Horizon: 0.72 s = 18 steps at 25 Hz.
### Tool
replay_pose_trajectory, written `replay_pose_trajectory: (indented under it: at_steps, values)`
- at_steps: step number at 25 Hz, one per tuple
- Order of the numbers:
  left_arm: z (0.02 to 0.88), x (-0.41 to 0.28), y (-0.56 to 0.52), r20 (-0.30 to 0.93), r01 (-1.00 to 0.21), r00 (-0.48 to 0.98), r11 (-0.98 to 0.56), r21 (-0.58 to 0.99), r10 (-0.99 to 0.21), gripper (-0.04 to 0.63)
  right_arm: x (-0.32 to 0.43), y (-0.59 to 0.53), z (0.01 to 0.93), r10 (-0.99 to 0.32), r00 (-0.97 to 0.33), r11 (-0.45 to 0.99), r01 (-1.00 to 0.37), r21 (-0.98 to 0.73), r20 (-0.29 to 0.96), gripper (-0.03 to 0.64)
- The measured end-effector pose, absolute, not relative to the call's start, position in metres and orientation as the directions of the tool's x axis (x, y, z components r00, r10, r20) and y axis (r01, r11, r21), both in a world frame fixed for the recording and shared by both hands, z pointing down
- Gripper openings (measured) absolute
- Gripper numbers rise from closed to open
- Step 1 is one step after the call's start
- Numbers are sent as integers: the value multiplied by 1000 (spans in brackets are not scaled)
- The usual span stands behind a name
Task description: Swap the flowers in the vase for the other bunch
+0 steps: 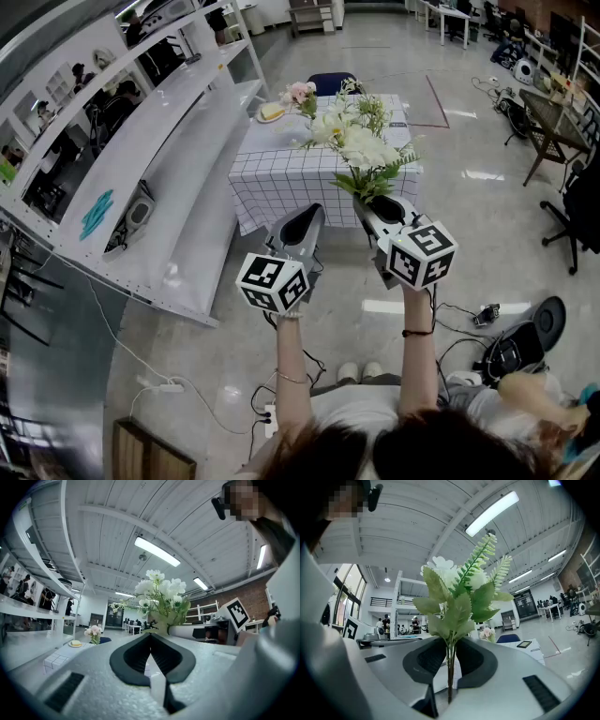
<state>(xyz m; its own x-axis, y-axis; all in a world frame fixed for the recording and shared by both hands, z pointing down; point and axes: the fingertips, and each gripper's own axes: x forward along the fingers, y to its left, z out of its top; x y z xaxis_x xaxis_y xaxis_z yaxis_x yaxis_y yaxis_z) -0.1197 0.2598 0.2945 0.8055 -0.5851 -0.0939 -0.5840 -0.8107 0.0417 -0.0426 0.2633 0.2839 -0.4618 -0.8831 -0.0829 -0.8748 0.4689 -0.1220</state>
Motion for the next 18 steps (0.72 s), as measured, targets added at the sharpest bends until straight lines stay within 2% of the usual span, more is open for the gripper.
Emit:
replay_pose_trajectory:
  at_steps: [18]
  values:
    - [302, -92, 257, -81, -590, 801, -805, 61, -593, 11, -9, 259, 295, -890, -453, 456, -877, -152, -51, 64]
